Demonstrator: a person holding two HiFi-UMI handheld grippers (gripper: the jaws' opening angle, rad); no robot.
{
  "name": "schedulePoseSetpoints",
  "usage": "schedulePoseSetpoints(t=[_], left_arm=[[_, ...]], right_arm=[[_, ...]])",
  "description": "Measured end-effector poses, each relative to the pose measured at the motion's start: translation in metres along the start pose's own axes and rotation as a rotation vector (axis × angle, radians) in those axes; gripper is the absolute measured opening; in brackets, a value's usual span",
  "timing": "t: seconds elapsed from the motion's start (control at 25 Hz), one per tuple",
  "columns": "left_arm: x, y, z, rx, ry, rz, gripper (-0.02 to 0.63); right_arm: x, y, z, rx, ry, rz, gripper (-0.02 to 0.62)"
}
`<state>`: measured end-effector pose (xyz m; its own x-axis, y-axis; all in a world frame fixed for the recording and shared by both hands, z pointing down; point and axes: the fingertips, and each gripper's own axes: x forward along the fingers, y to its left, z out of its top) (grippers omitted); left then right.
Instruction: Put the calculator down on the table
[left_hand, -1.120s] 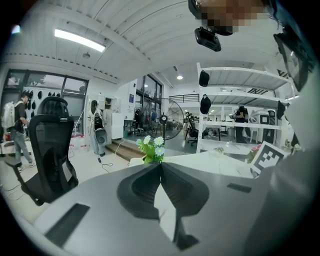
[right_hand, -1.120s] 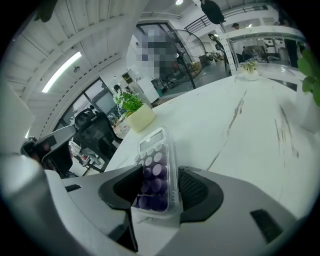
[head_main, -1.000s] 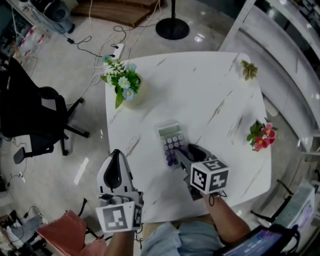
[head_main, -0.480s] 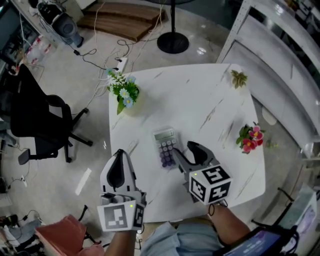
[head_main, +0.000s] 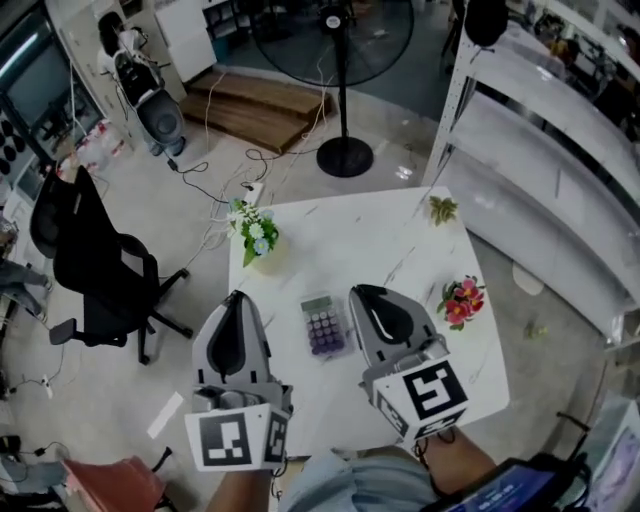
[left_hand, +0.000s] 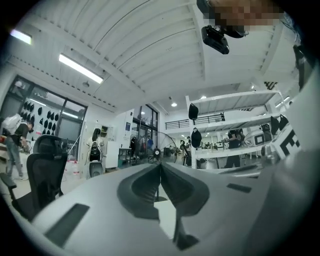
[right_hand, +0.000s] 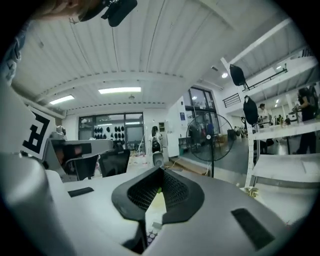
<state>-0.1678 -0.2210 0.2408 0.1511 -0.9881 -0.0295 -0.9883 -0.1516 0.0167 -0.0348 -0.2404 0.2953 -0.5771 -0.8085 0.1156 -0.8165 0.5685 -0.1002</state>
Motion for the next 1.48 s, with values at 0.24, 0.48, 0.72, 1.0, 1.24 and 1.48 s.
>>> schedulePoseSetpoints(t=[0.24, 0.48, 0.72, 1.0, 1.24, 1.48], left_arm=[[-0.015, -0.019, 0.033, 0.024, -0.07, -0.004, 0.009], [-0.024, -0.026, 0.039, 0.036, -0.087, 0.002, 0.008], [-0.027, -0.029, 0.04, 0.053, -0.09, -0.005, 0.008], [-0.027, -0.032, 0.038, 0.059, -0.09, -0.014, 0.008], [-0.028, -0.031, 0.038, 0.054, -0.086, -0.019, 0.008], [-0.026, -0.031, 0.036, 0.053, -0.082, -0.021, 0.008]], right_arm=[[-0.022, 0.0, 0.032, -0.067, -0.082, -0.012, 0.017], [-0.031, 0.001, 0.044, -0.095, -0.122, -0.012, 0.016], [-0.032, 0.004, 0.051, -0.092, -0.153, -0.009, 0.015], [-0.033, 0.005, 0.05, -0.086, -0.157, -0.009, 0.015], [-0.032, 0.007, 0.049, -0.083, -0.153, -0.01, 0.015], [-0.031, 0.006, 0.047, -0.084, -0.15, -0.012, 0.015]])
